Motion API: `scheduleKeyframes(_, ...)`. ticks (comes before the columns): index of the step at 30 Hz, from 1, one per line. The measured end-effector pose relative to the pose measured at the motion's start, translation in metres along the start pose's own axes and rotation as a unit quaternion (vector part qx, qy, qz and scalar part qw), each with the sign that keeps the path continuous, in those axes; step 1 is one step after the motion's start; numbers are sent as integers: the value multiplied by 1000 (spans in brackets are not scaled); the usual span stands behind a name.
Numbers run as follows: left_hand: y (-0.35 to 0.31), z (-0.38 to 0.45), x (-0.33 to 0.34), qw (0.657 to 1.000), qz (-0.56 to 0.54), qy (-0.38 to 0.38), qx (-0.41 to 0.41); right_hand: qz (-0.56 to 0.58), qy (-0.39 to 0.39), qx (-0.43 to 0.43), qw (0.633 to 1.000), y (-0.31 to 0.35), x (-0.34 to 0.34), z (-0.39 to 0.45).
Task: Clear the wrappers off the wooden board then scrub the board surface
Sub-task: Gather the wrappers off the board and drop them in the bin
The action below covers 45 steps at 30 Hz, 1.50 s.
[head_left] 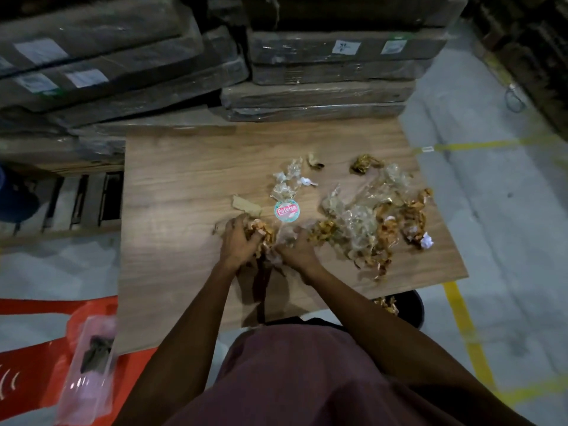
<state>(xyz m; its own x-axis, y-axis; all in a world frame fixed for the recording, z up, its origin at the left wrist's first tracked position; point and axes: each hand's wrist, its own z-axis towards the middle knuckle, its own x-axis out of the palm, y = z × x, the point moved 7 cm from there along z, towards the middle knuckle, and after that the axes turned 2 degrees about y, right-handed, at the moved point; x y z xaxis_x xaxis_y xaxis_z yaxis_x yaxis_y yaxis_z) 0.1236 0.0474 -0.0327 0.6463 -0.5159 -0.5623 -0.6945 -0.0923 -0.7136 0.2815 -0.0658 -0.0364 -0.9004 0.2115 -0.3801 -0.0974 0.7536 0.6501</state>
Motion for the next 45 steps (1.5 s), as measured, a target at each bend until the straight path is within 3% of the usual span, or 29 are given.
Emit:
scheduleKeyframes(4,-25,15,-12,997,-16,-69,38,-19,30,-43,998,36,-16,5)
scheduleKeyframes(8,-33,25,-39,981,-8,-182,69,-31,9,-56,998,67,-56,22)
scheduleKeyframes(11,-21,29,-48,969,26,-244,29,-52,-32,-78,995,91,-82,44)
scheduleKeyframes(15,3,35,-29,983,38,-172,-57,-124,-91,-155,976,124,-98,69)
scheduleKeyframes(18,4,36,-2,992,49,-102,-53,-156,-55,-176,970,131,-84,94)
scheduleKeyframes(22,-12,35,20,996,55,-68,-19,-256,42,-159,953,107,-43,118)
scheduleKeyframes(26,-20,33,32,994,81,-66,18,-270,62,-175,945,95,-16,102)
scheduleKeyframes(30,-12,33,27,991,106,-75,44,-218,-8,-205,954,97,-33,103)
scheduleKeyframes(36,-18,38,12,993,87,-66,52,-176,-129,-164,962,130,-102,144)
scheduleKeyframes(38,-21,39,10,993,82,-70,57,-176,-109,-174,963,140,-110,161)
scheduleKeyframes(43,-23,35,7,988,98,-96,66,-249,48,-194,948,148,-84,172)
scheduleKeyframes(45,-20,28,13,988,115,-71,75,-279,73,-191,938,140,-70,162)
